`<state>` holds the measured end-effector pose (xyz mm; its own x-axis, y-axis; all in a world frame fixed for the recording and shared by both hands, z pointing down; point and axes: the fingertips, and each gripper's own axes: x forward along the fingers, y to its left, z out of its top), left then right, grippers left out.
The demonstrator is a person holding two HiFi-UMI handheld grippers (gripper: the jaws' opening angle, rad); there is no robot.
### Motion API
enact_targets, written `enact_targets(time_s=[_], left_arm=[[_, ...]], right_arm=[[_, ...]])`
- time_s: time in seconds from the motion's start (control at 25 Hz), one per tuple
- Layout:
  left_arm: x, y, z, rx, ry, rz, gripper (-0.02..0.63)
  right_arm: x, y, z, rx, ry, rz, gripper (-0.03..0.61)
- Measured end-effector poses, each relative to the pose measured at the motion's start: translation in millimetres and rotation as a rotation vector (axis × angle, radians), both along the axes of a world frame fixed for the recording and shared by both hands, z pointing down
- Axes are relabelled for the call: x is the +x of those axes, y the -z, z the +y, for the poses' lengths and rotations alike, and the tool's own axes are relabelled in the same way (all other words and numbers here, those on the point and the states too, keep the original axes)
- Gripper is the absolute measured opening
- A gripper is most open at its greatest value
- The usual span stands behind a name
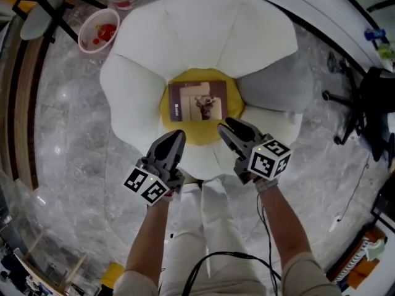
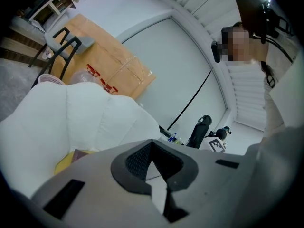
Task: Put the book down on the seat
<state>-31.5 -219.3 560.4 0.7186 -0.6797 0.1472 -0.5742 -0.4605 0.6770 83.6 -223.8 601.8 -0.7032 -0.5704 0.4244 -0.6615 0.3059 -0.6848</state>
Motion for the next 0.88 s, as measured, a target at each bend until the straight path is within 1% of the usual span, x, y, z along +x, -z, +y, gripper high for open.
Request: enact_targets(time_s=[0.16, 0.24, 0.4, 0.52, 0.88], left_arm=[[0.7, 14.0, 4.6, 0.012, -0.026, -0.006, 0.023], [0.3, 21.3, 7.8, 0.021, -0.036, -0.007, 0.023], [-2.7, 37.3, 13.3, 0.031, -0.031, 0.004, 0.023], [-2.3, 44.4, 13.3, 0.034, -0.035, 0.005, 0.023], [5.0, 85.5, 22.0, 0.071, -0.064, 0.008, 0.023]], right_arm=[[-8.8, 23.4, 6.9, 0.058, 0.025, 0.035, 0.123], [-12.0, 34.5, 10.5, 0.074, 0.023, 0.038, 0.117], [-16.1, 59.4, 20.8, 0.108, 0.019, 0.029, 0.091], [-19.4, 76.0, 25.4, 0.146, 0.036, 0.049, 0.064], [-29.6, 127.5, 44.4, 0.206, 0.075, 0.039, 0.034]])
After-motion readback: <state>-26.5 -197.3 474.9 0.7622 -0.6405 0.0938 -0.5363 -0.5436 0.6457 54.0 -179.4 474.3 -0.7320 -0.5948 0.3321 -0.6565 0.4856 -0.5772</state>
